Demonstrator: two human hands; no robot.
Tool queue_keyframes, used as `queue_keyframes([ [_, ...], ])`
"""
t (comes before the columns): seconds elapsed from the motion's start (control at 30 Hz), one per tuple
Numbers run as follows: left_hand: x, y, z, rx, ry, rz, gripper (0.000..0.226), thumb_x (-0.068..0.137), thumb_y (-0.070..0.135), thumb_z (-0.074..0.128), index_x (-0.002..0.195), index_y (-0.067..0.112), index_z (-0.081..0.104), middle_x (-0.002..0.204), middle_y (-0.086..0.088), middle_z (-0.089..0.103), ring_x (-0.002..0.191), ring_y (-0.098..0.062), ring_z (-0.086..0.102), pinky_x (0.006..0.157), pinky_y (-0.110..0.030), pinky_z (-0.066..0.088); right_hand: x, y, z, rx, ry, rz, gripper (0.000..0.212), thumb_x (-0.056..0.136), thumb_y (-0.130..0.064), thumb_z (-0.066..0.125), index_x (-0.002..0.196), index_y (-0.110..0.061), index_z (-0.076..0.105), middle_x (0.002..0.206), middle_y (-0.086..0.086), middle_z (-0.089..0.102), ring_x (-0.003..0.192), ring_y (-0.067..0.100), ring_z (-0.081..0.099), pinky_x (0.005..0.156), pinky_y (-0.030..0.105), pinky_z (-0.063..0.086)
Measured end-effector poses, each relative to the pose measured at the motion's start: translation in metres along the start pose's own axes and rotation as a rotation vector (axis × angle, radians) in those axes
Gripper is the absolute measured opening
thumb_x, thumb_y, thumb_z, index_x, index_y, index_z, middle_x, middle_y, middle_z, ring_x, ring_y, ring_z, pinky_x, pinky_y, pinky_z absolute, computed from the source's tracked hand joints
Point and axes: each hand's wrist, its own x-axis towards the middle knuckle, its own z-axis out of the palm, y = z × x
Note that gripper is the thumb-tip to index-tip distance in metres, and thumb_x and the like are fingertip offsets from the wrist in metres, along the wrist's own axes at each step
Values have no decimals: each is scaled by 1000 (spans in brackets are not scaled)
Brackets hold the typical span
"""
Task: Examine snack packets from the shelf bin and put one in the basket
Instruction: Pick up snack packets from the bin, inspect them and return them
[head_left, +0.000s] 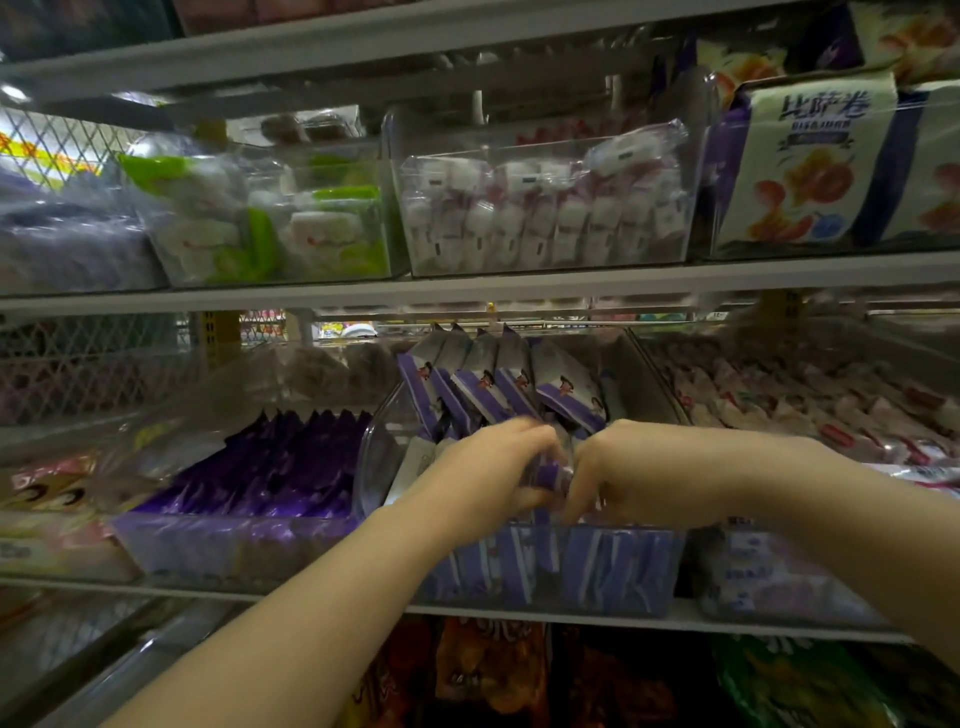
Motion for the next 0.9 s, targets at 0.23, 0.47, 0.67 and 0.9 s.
queue_keyframes([
  [0.23,-17,-9,-5,-152,-176,-25,22,95,48,53,110,37,65,98,20,65,88,10,57,71,-16,46,6,4,-6,-7,-128,-46,43,91,-6,51,119,-35,66,75,-21,51,67,1,49,62,13,35],
  [0.47,-24,-8,-2,-150,-170,-56,28,102,42,38,116,34,62,101,7,69,90,-12,63,80,-45,53,9,5,6,-55,60,-100,25,93,-20,61,113,-33,69,91,-23,42,81,-2,44,64,8,35],
  [0.67,-25,-9,0,-185,-157,-87,29,103,38,37,118,34,62,105,10,68,95,-9,62,85,-42,52,3,11,7,109,395,15,15,95,-16,57,103,-22,68,103,-10,50,90,1,48,83,13,40],
  [0.9,-26,-8,-1,-268,-132,-121,31,103,40,37,122,37,62,115,15,67,104,-4,60,92,-38,50,-1,20,-10,567,728,100,18,100,-12,44,88,-22,54,81,13,64,60,23,58,57,35,57],
])
